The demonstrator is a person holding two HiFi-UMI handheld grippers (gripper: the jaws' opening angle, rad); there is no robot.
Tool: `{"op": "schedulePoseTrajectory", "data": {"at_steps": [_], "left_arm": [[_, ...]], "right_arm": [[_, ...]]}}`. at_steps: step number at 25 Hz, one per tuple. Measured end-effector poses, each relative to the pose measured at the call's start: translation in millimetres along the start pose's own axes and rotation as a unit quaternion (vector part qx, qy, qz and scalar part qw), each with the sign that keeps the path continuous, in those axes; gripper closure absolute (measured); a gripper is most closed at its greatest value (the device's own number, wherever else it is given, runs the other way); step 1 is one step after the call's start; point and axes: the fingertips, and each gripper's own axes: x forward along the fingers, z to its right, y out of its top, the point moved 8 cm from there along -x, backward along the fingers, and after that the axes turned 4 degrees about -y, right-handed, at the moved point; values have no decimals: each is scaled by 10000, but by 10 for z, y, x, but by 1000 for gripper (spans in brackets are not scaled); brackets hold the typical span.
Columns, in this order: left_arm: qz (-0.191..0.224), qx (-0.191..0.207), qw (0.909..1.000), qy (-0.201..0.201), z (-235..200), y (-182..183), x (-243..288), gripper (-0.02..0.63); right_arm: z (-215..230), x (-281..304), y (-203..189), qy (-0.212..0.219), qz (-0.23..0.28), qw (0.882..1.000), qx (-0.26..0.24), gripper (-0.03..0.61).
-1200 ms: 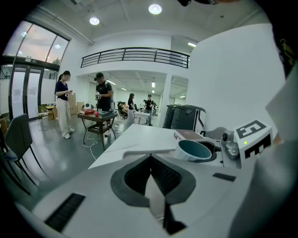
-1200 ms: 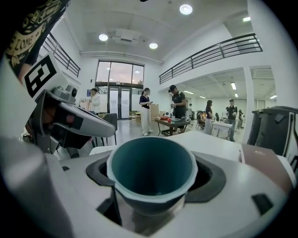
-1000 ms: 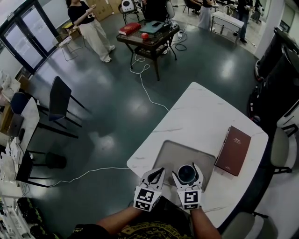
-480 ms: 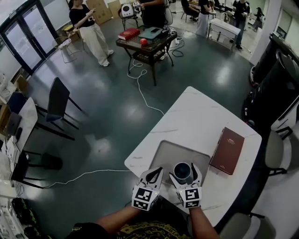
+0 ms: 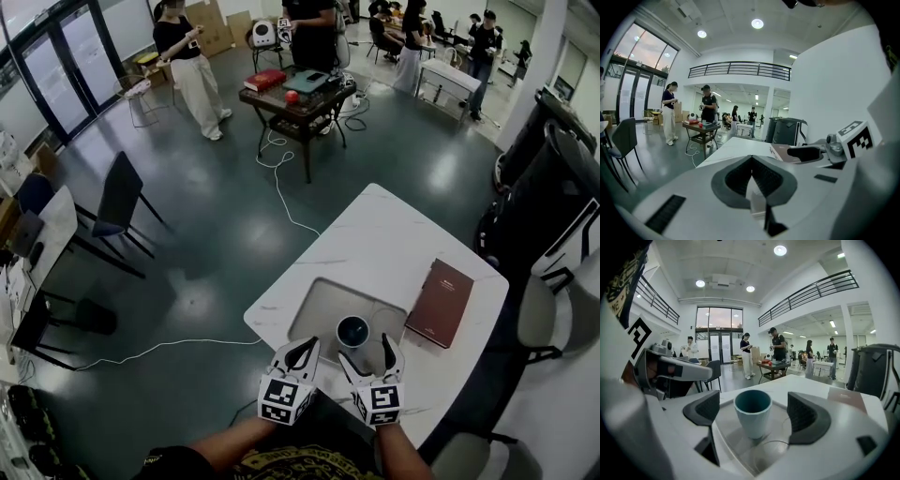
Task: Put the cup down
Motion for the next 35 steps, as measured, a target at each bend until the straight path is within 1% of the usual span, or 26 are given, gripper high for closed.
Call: {"op": "schedulePoseTrajectory", "data": {"at_steps": [4, 7, 9, 12, 13, 15, 20, 24, 27, 30, 33, 35], "left_arm": [[99, -4, 9999, 58, 223, 26, -164, 603], [179, 1, 9998, 108, 395, 20, -288, 603], [244, 32, 9996, 154, 504, 6, -362, 603], [333, 39, 9992, 222, 684, -12, -479, 603], [364, 31, 9991, 236, 753, -17, -531, 603], [413, 7, 9987, 292, 892, -37, -652, 603], [384, -123, 9971, 638, 1171, -227, -983, 603], [464, -225, 9964, 675, 1435, -371, -1295, 603], [426, -219, 9963, 719, 1590, -391, -1518, 603], [407, -125, 9964, 727, 1707, -350, -1674, 603], [487, 70, 9967, 643, 1794, -258, -1805, 603], [522, 171, 9969, 571, 1847, -231, -1878, 603]], "right_arm": [[-29, -234, 95, 175, 146, 9997, -15, 134], [-61, -447, 140, 212, 245, 9994, -122, 287], [-83, -579, 150, 253, 293, 9990, -208, 361], [-95, -779, 186, 293, 329, 9986, -289, 496], [-101, -856, 197, 311, 330, 9985, -293, 533], [-125, -1021, 209, 362, 338, 9984, -268, 572], [-259, -1376, 122, 575, 392, 9971, -297, 572], [-375, -1656, 32, 690, 439, 9961, -331, 572], [-455, -1861, 80, 713, 441, 9959, -339, 572], [-509, -2065, 115, 685, 481, 9960, -315, 572], [-550, -2223, 186, 576, 562, 9964, -279, 572], [-588, -2310, 147, 564, 596, 9964, -204, 572]]}}
